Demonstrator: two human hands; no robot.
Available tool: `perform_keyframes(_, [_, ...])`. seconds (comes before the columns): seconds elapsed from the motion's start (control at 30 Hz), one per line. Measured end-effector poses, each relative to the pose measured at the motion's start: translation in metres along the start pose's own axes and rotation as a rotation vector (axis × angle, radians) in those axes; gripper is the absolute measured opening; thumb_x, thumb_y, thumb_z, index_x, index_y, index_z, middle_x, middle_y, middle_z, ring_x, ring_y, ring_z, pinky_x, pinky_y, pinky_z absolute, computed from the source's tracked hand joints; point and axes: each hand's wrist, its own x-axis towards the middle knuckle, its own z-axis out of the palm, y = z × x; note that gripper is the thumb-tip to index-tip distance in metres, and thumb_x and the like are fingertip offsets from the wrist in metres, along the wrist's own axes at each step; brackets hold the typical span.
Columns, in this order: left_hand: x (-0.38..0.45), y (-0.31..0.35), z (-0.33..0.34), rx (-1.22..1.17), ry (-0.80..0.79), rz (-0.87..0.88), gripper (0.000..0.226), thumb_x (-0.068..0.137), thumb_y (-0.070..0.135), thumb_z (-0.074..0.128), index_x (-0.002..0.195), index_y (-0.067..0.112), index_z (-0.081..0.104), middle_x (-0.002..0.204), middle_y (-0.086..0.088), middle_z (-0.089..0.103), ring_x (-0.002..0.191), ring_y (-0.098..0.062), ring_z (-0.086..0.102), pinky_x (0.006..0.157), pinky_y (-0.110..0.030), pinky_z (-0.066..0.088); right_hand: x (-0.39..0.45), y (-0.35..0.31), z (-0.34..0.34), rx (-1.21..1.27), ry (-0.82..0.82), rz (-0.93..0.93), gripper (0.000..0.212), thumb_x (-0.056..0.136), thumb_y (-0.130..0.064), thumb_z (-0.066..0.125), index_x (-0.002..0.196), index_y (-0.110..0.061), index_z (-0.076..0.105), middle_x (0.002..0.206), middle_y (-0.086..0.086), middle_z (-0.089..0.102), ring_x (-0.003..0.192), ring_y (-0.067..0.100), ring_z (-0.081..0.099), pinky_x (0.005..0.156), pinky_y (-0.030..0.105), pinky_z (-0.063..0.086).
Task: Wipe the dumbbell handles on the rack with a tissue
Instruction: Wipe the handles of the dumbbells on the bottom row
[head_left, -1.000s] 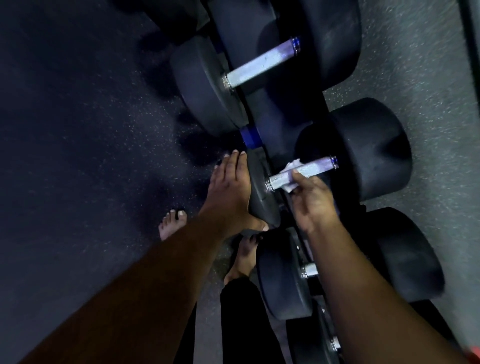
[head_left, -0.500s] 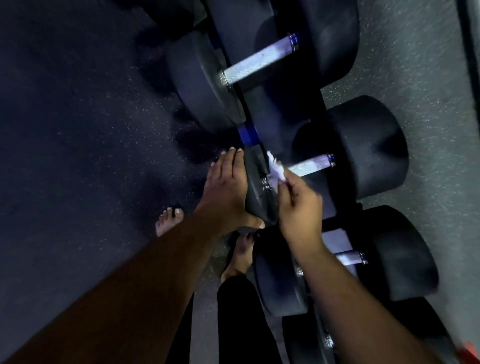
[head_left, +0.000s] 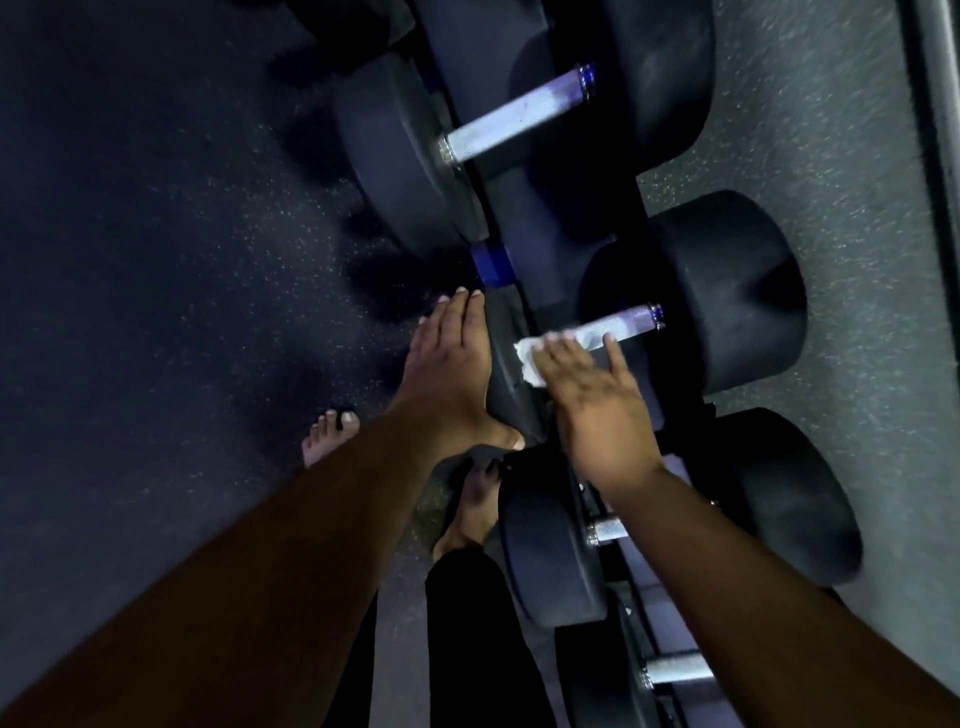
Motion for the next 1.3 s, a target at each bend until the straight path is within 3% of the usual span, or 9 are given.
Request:
perform_keyframes(0.2, [-0.002,0.002,-0.001,0.007,0.004,-0.007,0.164,0.046,0.061,0.094,0.158,0.008,-0.014,0.168,-0.009,-0.013,0.155,-0.026,-0.013,0.126,-0.041,-0.006,0.034,-0.009,0.006,-0.013,-0.124,0.087,0.059,0.093,-0.016,0.029,0.151,-0.013,0.041,0.155,0.006,0.042,0.149,0.022,0.029,0.123,0.047,0.000])
perform_keyframes(0.37, [-0.002,0.002,0.001,0.020,0.009,-0.008,0.164,0.045,0.060,0.094,0.158,0.007,-0.012,0.168,-0.010,-0.011,0.155,-0.027,-0.011,0.125,-0.041,-0.005,-0.025,-0.008,0.021,0.142,-0.007,0.040,0.059,0.084,-0.009,0.036,0.139,-0.007,0.056,0.146,0.011,0.053,0.138,0.024,0.047,0.119,0.047,0.028])
perform_keyframes(0.6, [-0.002,0.000,0.002,0.001,0.051,0.004,0.164,0.041,0.058,0.096,0.160,0.008,-0.005,0.169,-0.011,-0.004,0.156,-0.027,-0.006,0.126,-0.042,-0.002,0.008,-0.009,0.018,1.784,0.434,1.227,0.040,0.094,0.007,0.038,0.124,-0.003,0.063,0.103,0.012,0.069,0.089,0.021,0.065,0.077,0.031,0.055])
perform_keyframes(0.77, [0.000,0.001,0.004,0.013,0.048,-0.008,0.165,0.040,0.057,0.096,0.159,0.009,-0.007,0.169,-0.010,-0.006,0.156,-0.026,-0.007,0.126,-0.040,-0.003,0.039,-0.017,-0.001,2.107,0.558,1.276,0.037,0.093,0.011,0.036,0.098,-0.015,0.062,0.082,0.003,0.068,0.077,0.015,0.064,0.081,0.032,0.052])
perform_keyframes(0.87, [-0.001,0.000,0.004,0.023,0.052,-0.008,0.166,0.038,0.061,0.095,0.160,0.009,-0.006,0.169,-0.010,-0.005,0.156,-0.026,-0.006,0.126,-0.042,-0.001,0.032,0.008,-0.005,1.910,0.476,1.155,0.019,0.094,-0.003,0.052,0.094,-0.019,0.063,0.070,-0.018,0.054,0.072,-0.013,0.050,0.081,0.015,0.044])
perform_keyframes(0.97, [-0.001,0.000,0.005,0.012,0.059,-0.009,0.166,0.038,0.060,0.095,0.160,0.010,-0.006,0.169,-0.008,-0.005,0.156,-0.024,-0.006,0.126,-0.041,-0.001,0.029,-0.003,-0.004,2.187,0.535,1.180,0.023,0.081,-0.003,0.061,0.082,-0.026,0.055,0.076,-0.008,0.051,0.078,0.003,0.052,0.080,0.030,0.046])
perform_keyframes(1.1, [-0.002,-0.001,0.004,0.007,0.068,-0.020,0.166,0.037,0.059,0.095,0.160,0.011,-0.005,0.170,-0.007,-0.005,0.156,-0.023,-0.005,0.126,-0.039,-0.001,0.039,-0.003,-0.007,2.078,0.452,1.245,0.019,0.084,-0.001,0.053,0.076,-0.018,0.056,0.071,0.000,0.058,0.072,0.015,0.055,0.071,0.029,0.041])
perform_keyframes(1.2, [0.000,-0.002,0.006,0.022,0.087,-0.012,0.168,0.033,0.062,0.095,0.160,0.009,-0.001,0.169,-0.009,0.000,0.156,-0.024,-0.001,0.127,-0.041,0.002,0.041,0.016,-0.012,2.247,0.628,1.123,0.013,0.090,-0.011,0.053,0.090,-0.019,0.064,0.085,0.001,0.067,0.087,0.017,0.060,0.085,0.030,0.045])
perform_keyframes(1.3, [0.002,-0.001,0.008,0.034,0.107,-0.016,0.167,0.032,0.063,0.093,0.160,0.008,0.001,0.169,-0.011,0.003,0.156,-0.024,0.001,0.127,-0.042,0.005,0.035,-0.019,0.005,2.017,0.450,1.052,0.025,0.097,-0.025,0.060,0.119,-0.017,0.066,0.117,0.015,0.066,0.108,0.029,0.058,0.106,0.050,0.044])
